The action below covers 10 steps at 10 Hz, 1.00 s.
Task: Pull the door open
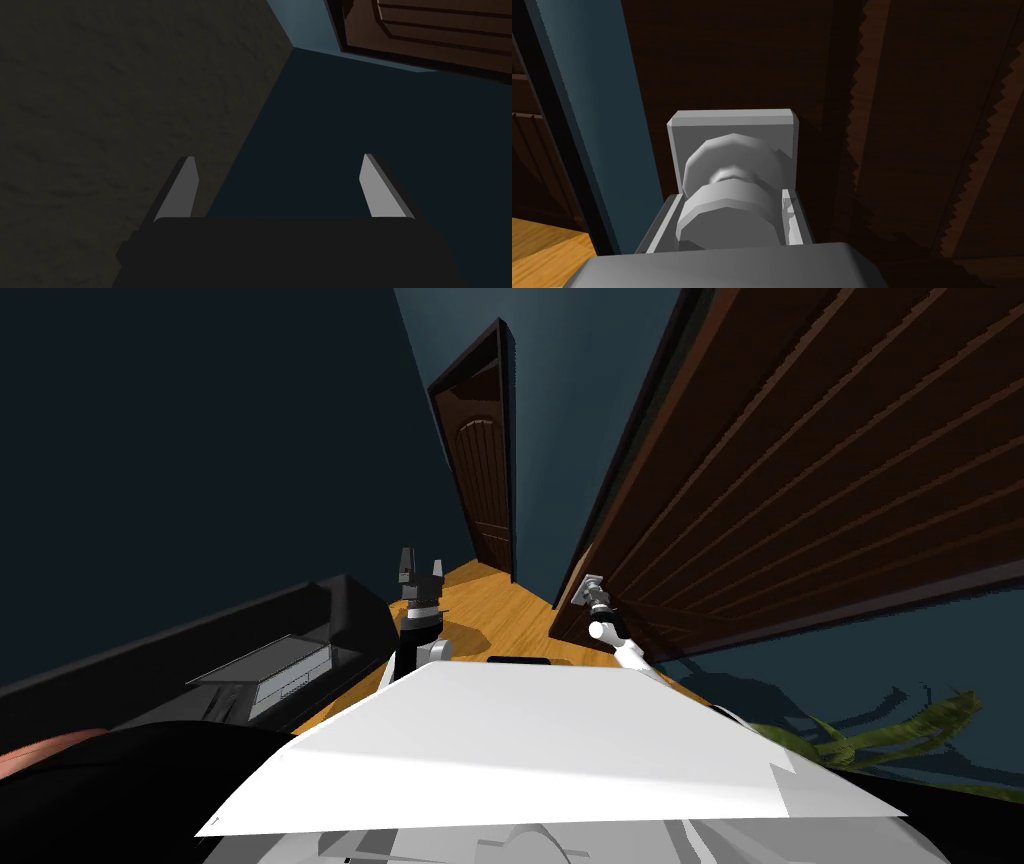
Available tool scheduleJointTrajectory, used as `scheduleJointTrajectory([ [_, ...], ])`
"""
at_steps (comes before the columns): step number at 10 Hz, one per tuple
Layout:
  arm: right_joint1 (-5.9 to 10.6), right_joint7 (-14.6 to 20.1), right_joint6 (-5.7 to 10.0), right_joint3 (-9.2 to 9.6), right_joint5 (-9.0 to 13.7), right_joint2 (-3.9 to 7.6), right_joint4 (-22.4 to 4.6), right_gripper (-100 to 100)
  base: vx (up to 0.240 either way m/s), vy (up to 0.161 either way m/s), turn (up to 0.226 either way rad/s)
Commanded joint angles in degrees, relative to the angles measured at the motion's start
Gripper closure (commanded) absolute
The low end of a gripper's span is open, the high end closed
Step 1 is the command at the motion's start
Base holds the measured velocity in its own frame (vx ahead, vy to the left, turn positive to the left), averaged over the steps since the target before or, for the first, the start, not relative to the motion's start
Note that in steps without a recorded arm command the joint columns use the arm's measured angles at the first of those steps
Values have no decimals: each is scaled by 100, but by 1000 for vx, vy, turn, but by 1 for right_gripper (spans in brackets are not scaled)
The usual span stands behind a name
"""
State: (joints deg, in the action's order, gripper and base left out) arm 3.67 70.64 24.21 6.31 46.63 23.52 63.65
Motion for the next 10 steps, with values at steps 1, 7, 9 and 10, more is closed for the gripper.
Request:
scheduleJointTrajectory([
  [1, -58, 97, 7, 126, -9, 81, 94, 100, -209, -98, 130],
  [7, -201, 418, 73, 488, -31, 359, 317, 100, -222, -67, 111],
  [9, -247, 487, 86, 591, -43, 420, 347, 100, -118, -44, 78],
  [10, -261, 513, 98, 620, -46, 447, 365, 100, -183, -87, 110],
])
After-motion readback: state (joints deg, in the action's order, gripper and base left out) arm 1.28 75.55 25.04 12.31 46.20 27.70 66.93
